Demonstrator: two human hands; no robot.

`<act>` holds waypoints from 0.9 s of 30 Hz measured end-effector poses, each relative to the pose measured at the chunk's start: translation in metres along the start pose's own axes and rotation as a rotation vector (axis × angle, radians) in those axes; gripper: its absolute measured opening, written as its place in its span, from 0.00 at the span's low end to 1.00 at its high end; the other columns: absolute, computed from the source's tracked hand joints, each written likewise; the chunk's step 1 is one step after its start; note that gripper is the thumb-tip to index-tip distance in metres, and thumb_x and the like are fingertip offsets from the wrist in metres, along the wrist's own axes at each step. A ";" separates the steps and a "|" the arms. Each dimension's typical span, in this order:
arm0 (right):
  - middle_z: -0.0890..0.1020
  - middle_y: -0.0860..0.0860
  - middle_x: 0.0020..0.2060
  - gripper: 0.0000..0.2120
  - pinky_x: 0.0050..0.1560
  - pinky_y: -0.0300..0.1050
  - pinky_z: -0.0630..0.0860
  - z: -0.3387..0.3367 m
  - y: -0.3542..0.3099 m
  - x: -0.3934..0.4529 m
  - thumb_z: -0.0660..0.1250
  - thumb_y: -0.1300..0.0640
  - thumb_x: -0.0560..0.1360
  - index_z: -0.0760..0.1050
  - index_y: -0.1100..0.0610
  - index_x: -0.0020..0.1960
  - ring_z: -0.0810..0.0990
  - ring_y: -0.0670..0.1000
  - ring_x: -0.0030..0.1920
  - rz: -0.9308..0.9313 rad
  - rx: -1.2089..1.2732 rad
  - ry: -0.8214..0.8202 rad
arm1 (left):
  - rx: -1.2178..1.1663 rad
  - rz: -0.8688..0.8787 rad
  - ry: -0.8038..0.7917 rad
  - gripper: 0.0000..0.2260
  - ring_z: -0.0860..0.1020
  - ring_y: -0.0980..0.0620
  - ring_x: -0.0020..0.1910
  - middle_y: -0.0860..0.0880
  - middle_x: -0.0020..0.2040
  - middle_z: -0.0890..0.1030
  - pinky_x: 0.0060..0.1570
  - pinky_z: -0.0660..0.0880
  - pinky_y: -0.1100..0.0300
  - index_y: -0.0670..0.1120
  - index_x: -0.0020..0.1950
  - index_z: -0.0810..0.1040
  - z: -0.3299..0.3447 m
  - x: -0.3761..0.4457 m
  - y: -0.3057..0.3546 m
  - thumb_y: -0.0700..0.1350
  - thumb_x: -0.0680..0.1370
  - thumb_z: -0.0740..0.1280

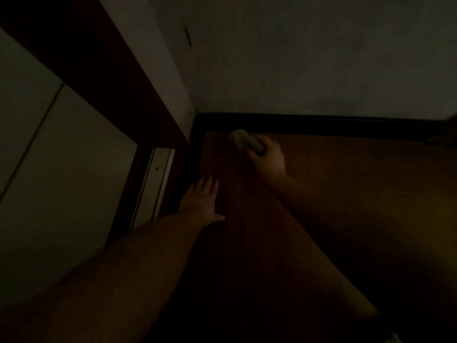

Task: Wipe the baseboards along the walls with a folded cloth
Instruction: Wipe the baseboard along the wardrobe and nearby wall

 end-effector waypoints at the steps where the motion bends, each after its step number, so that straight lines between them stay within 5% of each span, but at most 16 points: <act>1: 0.77 0.57 0.62 0.21 0.61 0.44 0.69 0.014 -0.006 0.001 0.70 0.54 0.76 0.74 0.55 0.68 0.72 0.56 0.64 -0.013 0.008 -0.022 | -0.084 -0.058 -0.014 0.49 0.41 0.43 0.79 0.44 0.80 0.36 0.77 0.45 0.46 0.46 0.80 0.35 0.010 -0.001 0.002 0.68 0.76 0.62; 7: 0.71 0.57 0.67 0.25 0.59 0.38 0.66 0.078 -0.017 0.018 0.68 0.53 0.78 0.69 0.54 0.73 0.72 0.55 0.65 0.007 0.084 -0.131 | -0.297 -0.169 -0.046 0.60 0.35 0.41 0.78 0.46 0.77 0.27 0.75 0.52 0.40 0.48 0.78 0.29 0.060 0.003 0.010 0.70 0.68 0.70; 12: 0.74 0.56 0.67 0.24 0.66 0.45 0.71 0.111 -0.012 0.034 0.68 0.53 0.78 0.71 0.51 0.73 0.75 0.55 0.65 0.133 0.221 -0.093 | -0.323 -0.210 -0.042 0.60 0.37 0.39 0.78 0.45 0.77 0.28 0.75 0.51 0.40 0.48 0.78 0.30 0.061 0.008 0.013 0.67 0.68 0.73; 16: 0.79 0.55 0.64 0.23 0.63 0.50 0.76 0.124 -0.006 0.052 0.70 0.57 0.77 0.73 0.52 0.71 0.79 0.56 0.62 0.363 0.564 0.014 | -0.380 -0.222 -0.047 0.59 0.36 0.40 0.78 0.45 0.77 0.28 0.76 0.50 0.40 0.47 0.78 0.31 0.061 0.008 0.016 0.62 0.69 0.75; 23: 0.83 0.55 0.55 0.17 0.56 0.50 0.81 0.102 0.016 0.056 0.69 0.61 0.76 0.78 0.55 0.65 0.83 0.56 0.54 0.472 0.688 0.190 | -0.399 -0.204 -0.034 0.58 0.36 0.40 0.78 0.45 0.76 0.27 0.77 0.50 0.40 0.47 0.78 0.31 0.059 0.003 0.018 0.62 0.70 0.74; 27: 0.82 0.54 0.59 0.20 0.57 0.45 0.78 0.039 0.050 0.053 0.69 0.60 0.76 0.76 0.52 0.67 0.81 0.55 0.58 0.534 0.601 0.308 | -0.269 -0.132 -0.004 0.59 0.35 0.42 0.78 0.45 0.77 0.27 0.76 0.44 0.42 0.45 0.78 0.31 0.047 0.005 0.026 0.62 0.70 0.74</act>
Point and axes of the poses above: each hand's wrist, its own x-axis towards the middle knuckle, its own z-axis out of the palm, y = z × x, the point moved 9 cm from there along x, towards the middle knuckle
